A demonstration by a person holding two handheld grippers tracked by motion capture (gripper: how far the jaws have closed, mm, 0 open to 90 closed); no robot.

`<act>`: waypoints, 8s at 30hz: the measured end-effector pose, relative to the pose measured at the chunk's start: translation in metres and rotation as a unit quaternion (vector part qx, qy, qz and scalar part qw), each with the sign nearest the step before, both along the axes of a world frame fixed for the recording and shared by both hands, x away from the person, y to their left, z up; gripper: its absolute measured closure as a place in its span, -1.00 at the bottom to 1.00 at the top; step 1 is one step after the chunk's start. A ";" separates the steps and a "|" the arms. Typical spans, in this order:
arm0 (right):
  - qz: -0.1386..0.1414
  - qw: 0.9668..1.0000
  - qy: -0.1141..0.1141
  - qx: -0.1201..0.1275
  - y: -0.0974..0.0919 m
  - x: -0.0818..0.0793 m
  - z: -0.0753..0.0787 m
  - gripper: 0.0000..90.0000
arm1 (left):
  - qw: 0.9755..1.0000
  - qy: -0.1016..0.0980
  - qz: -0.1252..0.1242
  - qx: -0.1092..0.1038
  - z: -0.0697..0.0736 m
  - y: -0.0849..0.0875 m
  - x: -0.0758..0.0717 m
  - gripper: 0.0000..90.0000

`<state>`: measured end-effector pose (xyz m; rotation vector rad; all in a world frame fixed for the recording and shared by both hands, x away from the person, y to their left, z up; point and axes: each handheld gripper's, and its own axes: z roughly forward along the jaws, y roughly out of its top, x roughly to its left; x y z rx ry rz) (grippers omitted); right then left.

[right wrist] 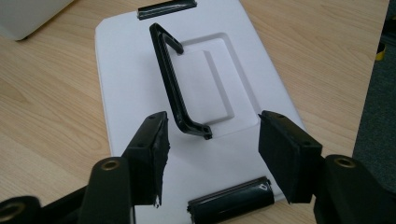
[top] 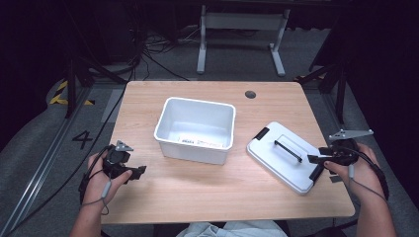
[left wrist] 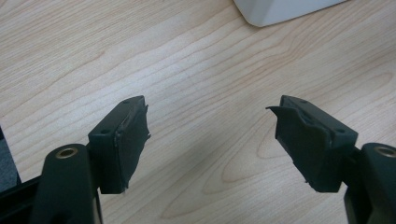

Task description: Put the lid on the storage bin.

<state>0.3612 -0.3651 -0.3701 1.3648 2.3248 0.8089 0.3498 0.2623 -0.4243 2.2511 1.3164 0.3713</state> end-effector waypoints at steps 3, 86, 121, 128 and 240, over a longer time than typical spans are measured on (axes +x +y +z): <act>0.000 1.000 -0.001 0.003 0.000 0.000 0.000 -0.03 | 1.000 0.001 0.000 0.000 0.000 -0.001 0.000 -0.42; 0.111 0.983 0.076 -0.125 0.063 0.076 -0.009 0.89 | 1.000 0.008 -0.017 0.001 -0.005 -0.002 0.004 -0.44; 0.134 0.984 0.014 -0.114 0.076 0.064 0.072 0.89 | 1.000 0.008 -0.019 -0.001 -0.004 -0.003 0.003 -0.45; 0.144 0.984 0.007 -0.106 0.090 0.066 0.088 0.89 | 1.000 0.006 -0.020 -0.001 -0.004 0.000 0.001 -0.45; 0.408 0.899 -0.017 -0.155 0.357 0.138 0.087 0.89 | 1.000 0.008 -0.019 -0.014 -0.005 0.004 0.005 -0.45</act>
